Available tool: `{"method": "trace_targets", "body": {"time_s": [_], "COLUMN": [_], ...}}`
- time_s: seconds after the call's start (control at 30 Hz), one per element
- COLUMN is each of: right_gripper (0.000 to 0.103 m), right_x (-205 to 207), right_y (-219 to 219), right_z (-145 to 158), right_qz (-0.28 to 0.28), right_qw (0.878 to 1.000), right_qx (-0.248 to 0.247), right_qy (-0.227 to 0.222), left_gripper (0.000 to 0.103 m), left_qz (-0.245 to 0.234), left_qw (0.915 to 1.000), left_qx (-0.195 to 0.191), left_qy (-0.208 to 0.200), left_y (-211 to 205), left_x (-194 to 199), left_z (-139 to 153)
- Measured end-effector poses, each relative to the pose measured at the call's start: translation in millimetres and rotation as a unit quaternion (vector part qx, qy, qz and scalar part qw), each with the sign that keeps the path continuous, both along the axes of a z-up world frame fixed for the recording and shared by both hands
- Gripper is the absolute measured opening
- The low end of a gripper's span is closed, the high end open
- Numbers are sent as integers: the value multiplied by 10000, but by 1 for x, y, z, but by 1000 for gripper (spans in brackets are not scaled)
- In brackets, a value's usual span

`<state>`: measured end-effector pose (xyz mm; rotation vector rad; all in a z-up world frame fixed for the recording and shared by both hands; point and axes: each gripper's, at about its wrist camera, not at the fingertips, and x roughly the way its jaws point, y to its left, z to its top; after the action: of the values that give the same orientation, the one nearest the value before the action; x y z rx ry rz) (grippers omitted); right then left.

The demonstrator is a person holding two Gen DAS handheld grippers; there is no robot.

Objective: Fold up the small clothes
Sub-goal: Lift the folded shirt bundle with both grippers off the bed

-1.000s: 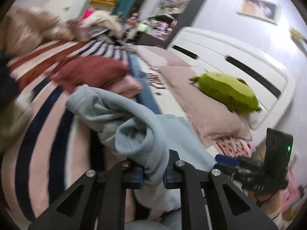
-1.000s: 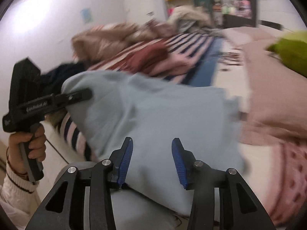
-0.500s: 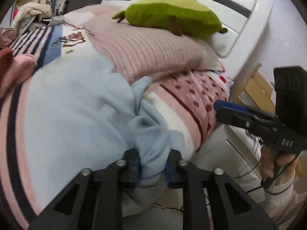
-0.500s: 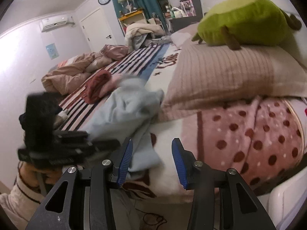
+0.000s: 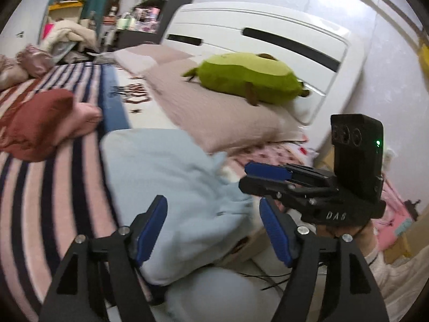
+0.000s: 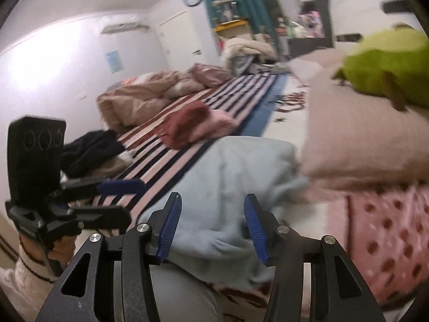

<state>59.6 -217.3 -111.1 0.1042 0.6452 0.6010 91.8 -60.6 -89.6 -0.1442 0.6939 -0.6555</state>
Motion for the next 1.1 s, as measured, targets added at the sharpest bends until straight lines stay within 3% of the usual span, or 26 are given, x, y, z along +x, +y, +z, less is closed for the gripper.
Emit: {"method": "trace_targets", "body": {"time_s": [0.17, 0.23, 0.4, 0.53, 0.6, 0.67, 0.73, 0.83, 0.9, 1.0, 1.07, 1.1], "right_gripper": [43, 35, 33, 33, 40, 65, 74, 77, 77, 77, 75, 71], "right_x": [13, 7, -6, -6, 1, 11, 30, 73, 100, 134, 141, 145], "right_y": [16, 7, -20, -32, -41, -51, -54, -49, -50, -51, -48, -44], "right_z": [-36, -57, -82, -71, -55, -37, -26, -36, -52, -86, -92, -93], "right_qz": [-390, -568, -587, -423, -387, -427, -313, -6, 101, 371, 581, 661], "right_qw": [9941, 9896, 9857, 9871, 9894, 9915, 9918, 9836, 9746, 9518, 9483, 9470], "right_qx": [-868, -1081, -866, -461, -165, 64, 121, 44, 251, 870, 1063, 1132], "right_qy": [511, 760, 1321, 1473, 1393, 1228, 1236, 1806, 2223, 2919, 2932, 2934], "left_gripper": [68, 68, 73, 75, 76, 76, 76, 76, 76, 57, 46, 34], "left_qz": [260, 308, 285, 163, 133, 119, 104, 1, 25, 57, -16, -72], "left_qw": [9992, 9987, 9974, 9965, 9954, 9940, 9921, 9873, 9839, 9790, 9742, 9722], "left_qx": [-180, -214, -284, -325, -429, -480, -564, -779, -813, -804, -885, -926], "left_qy": [247, 337, 605, 747, 841, 980, 1119, 1387, 1590, 1875, 2074, 2148], "left_y": [25, 32, 42, 49, 54, 58, 58, 56, 53, 48, 44, 40], "left_x": [6, 7, 21, 38, 54, 75, 92, 118, 134, 151, 160, 162], "left_z": [-19, -28, -48, -55, -57, -60, -62, -71, -80, -95, -106, -110]}}
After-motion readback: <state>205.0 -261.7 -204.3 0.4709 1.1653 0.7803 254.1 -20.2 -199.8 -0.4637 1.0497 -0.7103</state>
